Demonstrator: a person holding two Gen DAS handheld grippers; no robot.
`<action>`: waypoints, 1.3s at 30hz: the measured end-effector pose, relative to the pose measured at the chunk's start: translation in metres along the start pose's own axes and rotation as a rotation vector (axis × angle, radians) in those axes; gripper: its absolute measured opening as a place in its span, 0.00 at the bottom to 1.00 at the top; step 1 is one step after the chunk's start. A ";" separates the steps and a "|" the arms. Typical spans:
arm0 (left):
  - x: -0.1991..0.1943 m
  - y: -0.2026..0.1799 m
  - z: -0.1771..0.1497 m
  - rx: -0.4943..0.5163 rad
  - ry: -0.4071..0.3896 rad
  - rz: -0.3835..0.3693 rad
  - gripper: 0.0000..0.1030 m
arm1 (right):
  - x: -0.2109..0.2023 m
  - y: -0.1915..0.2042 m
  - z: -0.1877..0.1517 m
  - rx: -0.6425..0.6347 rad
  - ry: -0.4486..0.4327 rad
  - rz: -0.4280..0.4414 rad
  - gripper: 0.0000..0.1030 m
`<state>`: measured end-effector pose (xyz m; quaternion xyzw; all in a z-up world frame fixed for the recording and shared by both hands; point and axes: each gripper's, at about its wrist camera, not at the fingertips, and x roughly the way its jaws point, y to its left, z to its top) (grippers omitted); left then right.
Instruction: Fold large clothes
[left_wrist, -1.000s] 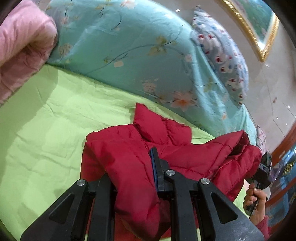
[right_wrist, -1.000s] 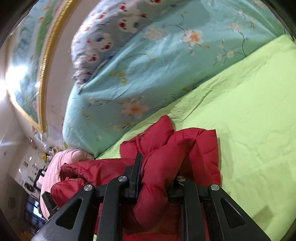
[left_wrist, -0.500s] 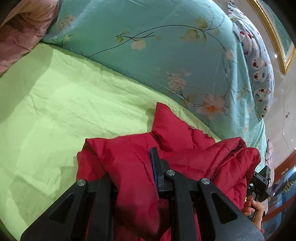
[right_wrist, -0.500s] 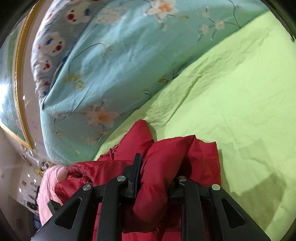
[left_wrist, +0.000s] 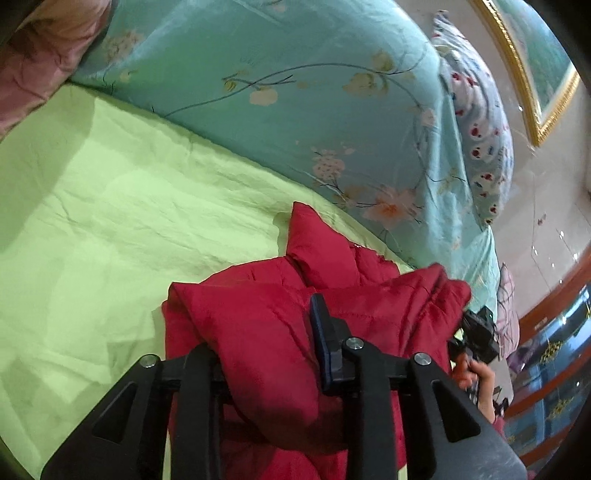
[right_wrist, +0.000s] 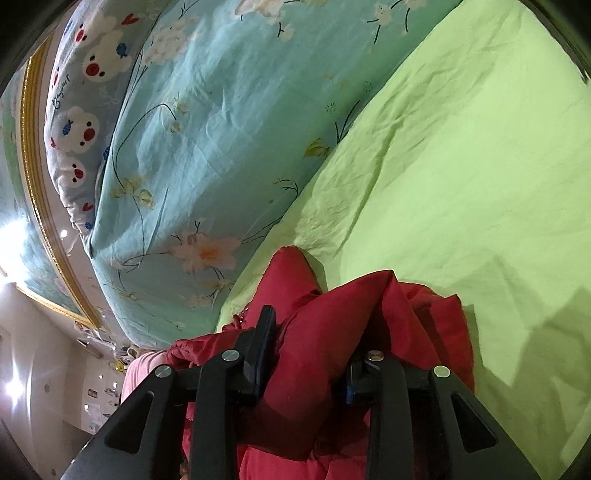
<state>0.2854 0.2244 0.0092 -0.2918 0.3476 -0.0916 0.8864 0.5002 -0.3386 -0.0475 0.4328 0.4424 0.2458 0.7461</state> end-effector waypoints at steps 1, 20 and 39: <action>-0.003 -0.001 -0.001 0.008 -0.001 0.005 0.27 | 0.002 0.000 0.000 0.008 -0.003 0.005 0.29; -0.012 -0.094 -0.048 0.252 0.027 -0.019 0.38 | -0.024 0.001 0.018 0.071 -0.055 0.033 0.45; 0.067 -0.131 -0.063 0.407 0.093 0.140 0.38 | -0.006 0.117 -0.106 -0.776 0.120 -0.212 0.53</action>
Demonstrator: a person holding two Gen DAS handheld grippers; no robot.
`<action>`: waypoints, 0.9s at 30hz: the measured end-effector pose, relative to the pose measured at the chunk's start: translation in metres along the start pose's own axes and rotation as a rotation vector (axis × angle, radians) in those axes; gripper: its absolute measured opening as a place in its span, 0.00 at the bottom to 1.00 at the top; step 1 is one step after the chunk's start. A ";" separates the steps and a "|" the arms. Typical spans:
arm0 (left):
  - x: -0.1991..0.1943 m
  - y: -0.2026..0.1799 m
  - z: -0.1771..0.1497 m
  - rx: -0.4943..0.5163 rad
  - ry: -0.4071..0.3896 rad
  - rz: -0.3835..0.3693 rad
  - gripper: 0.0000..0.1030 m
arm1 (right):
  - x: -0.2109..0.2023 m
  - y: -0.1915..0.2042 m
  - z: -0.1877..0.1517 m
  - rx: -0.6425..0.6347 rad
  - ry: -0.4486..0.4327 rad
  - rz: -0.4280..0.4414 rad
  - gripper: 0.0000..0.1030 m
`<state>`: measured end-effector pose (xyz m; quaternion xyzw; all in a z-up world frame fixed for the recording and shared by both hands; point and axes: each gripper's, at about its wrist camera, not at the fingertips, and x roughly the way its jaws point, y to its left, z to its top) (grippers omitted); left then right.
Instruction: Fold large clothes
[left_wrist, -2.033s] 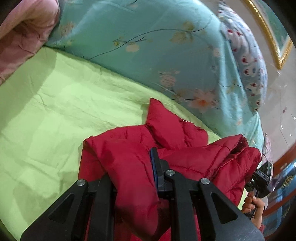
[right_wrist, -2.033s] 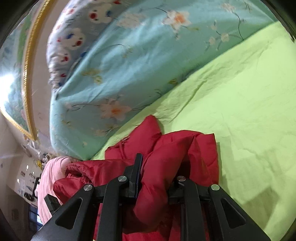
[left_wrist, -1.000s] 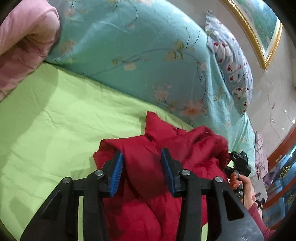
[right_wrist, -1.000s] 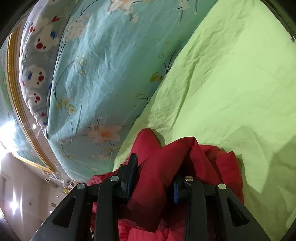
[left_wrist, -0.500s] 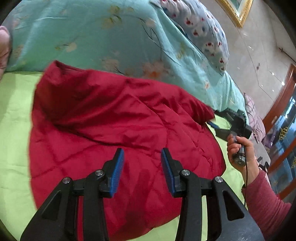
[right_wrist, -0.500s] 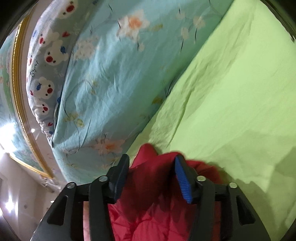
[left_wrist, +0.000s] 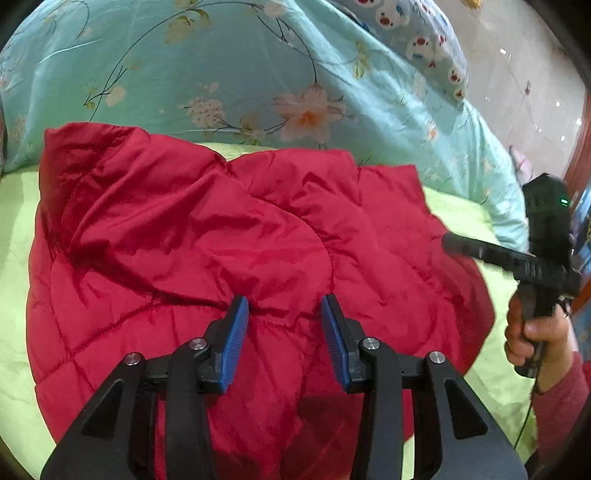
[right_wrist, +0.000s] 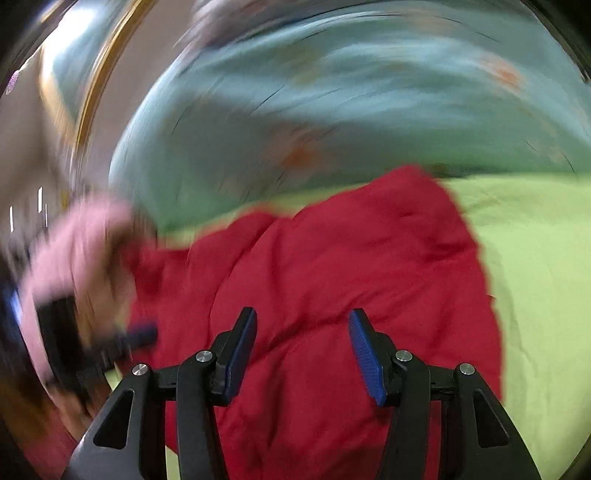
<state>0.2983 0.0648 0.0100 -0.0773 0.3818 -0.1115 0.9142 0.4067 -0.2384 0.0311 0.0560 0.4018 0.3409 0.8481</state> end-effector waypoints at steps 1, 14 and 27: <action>0.003 0.001 0.000 0.005 0.007 0.017 0.38 | 0.010 0.015 -0.003 -0.076 0.036 -0.015 0.52; 0.052 0.069 0.028 -0.142 0.078 0.133 0.17 | 0.091 -0.012 0.034 -0.043 0.146 -0.243 0.50; 0.070 0.124 0.032 -0.329 0.059 0.082 0.02 | 0.107 -0.094 0.042 0.220 0.059 -0.209 0.50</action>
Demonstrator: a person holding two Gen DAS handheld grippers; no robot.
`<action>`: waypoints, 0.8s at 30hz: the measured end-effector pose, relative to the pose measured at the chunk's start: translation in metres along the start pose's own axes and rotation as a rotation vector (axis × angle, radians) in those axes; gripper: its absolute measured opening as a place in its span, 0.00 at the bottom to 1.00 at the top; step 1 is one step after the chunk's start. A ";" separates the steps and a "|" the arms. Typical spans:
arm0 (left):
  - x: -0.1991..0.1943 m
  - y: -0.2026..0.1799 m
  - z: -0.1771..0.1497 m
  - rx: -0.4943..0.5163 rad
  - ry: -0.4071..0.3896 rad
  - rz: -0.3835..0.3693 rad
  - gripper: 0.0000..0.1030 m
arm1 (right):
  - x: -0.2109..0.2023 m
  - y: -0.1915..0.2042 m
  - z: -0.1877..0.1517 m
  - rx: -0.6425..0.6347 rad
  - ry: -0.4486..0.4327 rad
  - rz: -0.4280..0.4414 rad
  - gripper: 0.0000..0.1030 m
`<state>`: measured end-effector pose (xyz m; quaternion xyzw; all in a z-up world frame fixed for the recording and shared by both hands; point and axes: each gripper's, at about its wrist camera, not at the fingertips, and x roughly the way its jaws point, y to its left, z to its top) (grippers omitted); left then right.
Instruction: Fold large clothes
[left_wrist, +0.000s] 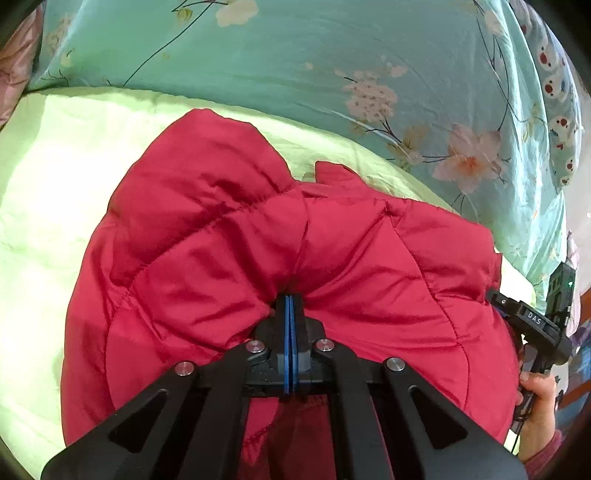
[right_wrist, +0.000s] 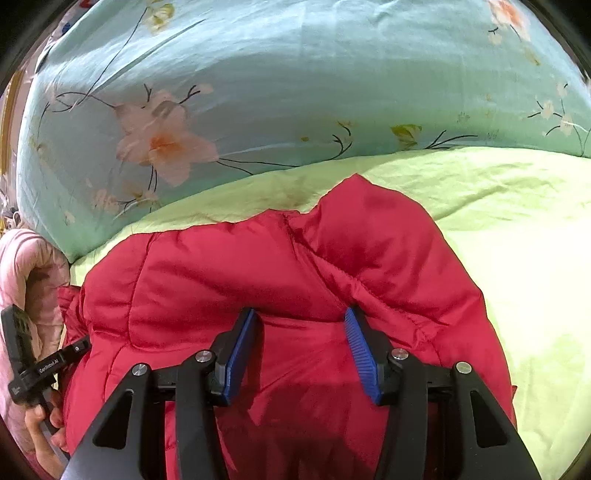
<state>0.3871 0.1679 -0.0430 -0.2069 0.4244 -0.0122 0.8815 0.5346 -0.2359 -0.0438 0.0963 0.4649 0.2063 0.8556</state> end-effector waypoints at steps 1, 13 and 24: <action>-0.002 0.001 0.000 -0.003 -0.005 -0.013 0.02 | 0.000 -0.002 0.001 0.012 0.000 0.008 0.49; -0.058 0.038 0.005 -0.091 -0.120 -0.009 0.03 | -0.067 -0.072 -0.008 0.234 -0.119 -0.062 0.50; -0.104 0.055 -0.019 -0.143 -0.172 0.032 0.14 | -0.132 -0.071 -0.043 0.120 -0.117 0.013 0.61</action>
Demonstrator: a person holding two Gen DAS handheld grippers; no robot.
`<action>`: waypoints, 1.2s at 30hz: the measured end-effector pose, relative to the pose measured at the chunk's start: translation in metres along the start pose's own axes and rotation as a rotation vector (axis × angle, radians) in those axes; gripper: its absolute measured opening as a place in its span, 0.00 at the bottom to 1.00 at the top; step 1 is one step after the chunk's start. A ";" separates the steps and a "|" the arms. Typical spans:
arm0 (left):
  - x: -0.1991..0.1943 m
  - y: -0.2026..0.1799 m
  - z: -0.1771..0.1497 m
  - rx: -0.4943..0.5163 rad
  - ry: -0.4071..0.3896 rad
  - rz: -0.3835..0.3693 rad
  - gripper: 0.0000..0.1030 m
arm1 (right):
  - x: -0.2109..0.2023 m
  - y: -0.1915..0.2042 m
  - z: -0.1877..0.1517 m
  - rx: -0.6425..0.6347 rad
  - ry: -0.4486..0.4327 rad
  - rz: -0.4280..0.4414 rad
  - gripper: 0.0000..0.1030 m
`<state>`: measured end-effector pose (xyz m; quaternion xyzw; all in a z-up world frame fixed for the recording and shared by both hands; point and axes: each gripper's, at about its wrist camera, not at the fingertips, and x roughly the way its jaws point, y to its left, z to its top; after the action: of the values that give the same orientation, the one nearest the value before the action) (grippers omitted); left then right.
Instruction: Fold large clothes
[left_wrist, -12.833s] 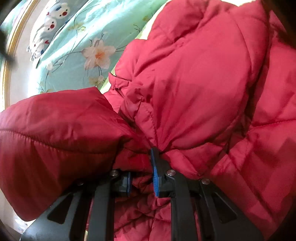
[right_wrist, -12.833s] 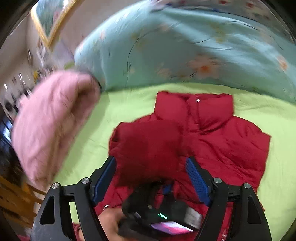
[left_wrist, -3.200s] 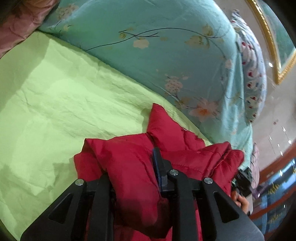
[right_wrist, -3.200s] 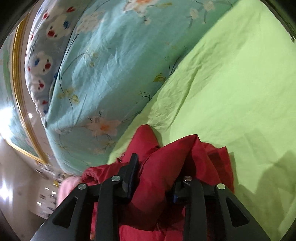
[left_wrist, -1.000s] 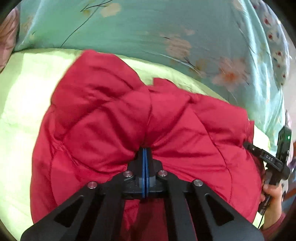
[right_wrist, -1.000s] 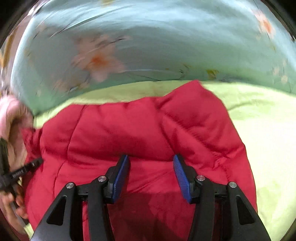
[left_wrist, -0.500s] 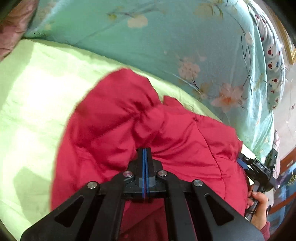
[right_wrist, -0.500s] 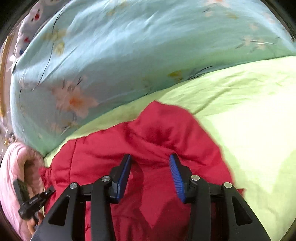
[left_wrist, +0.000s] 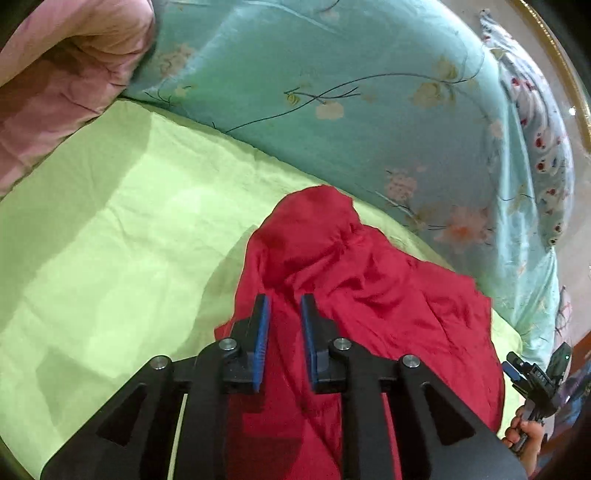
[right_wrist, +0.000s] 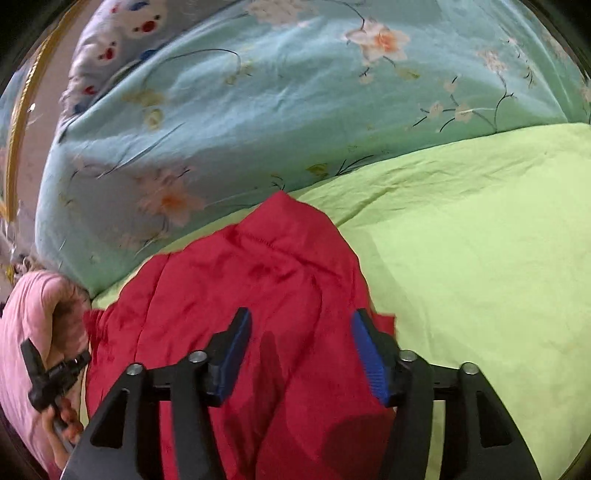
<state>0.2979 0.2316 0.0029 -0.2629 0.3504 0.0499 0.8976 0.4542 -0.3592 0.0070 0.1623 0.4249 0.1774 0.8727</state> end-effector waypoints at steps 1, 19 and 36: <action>-0.007 -0.001 -0.005 0.010 0.000 -0.003 0.14 | -0.007 0.000 -0.003 -0.009 -0.002 0.000 0.63; -0.054 0.015 -0.093 -0.026 0.098 -0.145 0.81 | -0.030 -0.014 -0.061 0.032 0.074 0.077 0.76; -0.016 0.031 -0.094 -0.088 0.197 -0.220 0.81 | 0.005 -0.036 -0.060 0.148 0.196 0.178 0.87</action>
<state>0.2206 0.2120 -0.0587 -0.3423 0.4033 -0.0597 0.8466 0.4152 -0.3811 -0.0472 0.2450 0.5040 0.2374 0.7935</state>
